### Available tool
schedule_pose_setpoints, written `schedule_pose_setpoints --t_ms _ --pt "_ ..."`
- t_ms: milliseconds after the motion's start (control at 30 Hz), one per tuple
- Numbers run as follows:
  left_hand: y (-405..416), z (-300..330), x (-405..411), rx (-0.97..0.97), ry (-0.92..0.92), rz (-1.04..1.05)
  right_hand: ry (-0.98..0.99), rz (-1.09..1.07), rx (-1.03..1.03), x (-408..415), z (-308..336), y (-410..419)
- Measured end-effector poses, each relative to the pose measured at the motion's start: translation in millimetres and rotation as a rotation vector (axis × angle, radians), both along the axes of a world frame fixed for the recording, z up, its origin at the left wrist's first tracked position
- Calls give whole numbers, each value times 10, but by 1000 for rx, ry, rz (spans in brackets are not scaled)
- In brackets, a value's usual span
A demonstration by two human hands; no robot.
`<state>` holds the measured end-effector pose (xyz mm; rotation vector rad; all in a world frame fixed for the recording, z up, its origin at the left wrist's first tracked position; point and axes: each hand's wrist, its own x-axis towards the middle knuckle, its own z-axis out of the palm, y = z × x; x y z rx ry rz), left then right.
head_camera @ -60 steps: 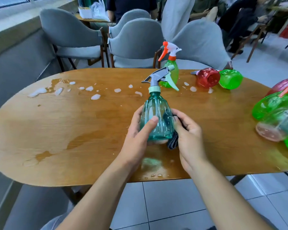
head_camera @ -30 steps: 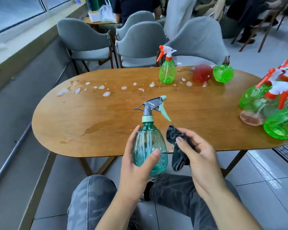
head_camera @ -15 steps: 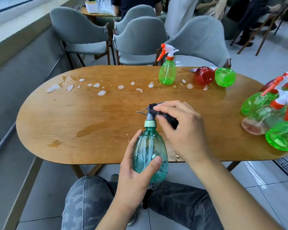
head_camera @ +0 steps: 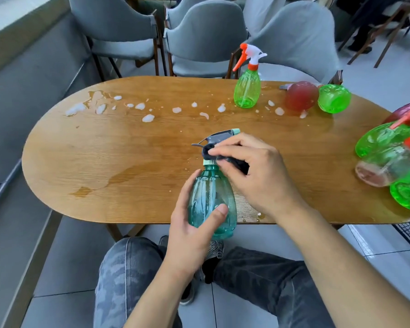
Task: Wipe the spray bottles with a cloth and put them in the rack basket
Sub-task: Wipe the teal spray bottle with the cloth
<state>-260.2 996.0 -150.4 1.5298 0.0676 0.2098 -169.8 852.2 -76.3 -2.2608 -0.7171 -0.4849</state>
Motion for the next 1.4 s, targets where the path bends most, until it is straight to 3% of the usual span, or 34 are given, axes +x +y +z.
schedule_pose_setpoints --t_ms 133,300,433,633,800,967,1100,1300,1400 --pt "-37 42 -7 -3 -9 -36 -109 -199 24 58 41 -35" --pt "-13 12 -10 -11 -15 -14 -25 5 7 -75 -2 25" --pt "-29 34 -80 41 -33 -34 -154 -280 29 42 4 -75" --pt "14 5 -79 24 -28 -19 -88 -75 -29 -110 -100 20" --pt "8 -26 -147 -39 27 -20 -151 -337 -76 19 -126 -155" --pt "21 -32 -109 -59 53 -3 -214 -211 -116 -103 -136 -159" --pt "72 -57 -78 -79 56 47 -82 -175 -211 -205 -217 -254" --pt "10 -16 -120 -31 49 0 -148 -256 -53 -148 1 -230" --pt "3 34 -106 -54 33 0 -142 -210 -128 -141 -54 -179"
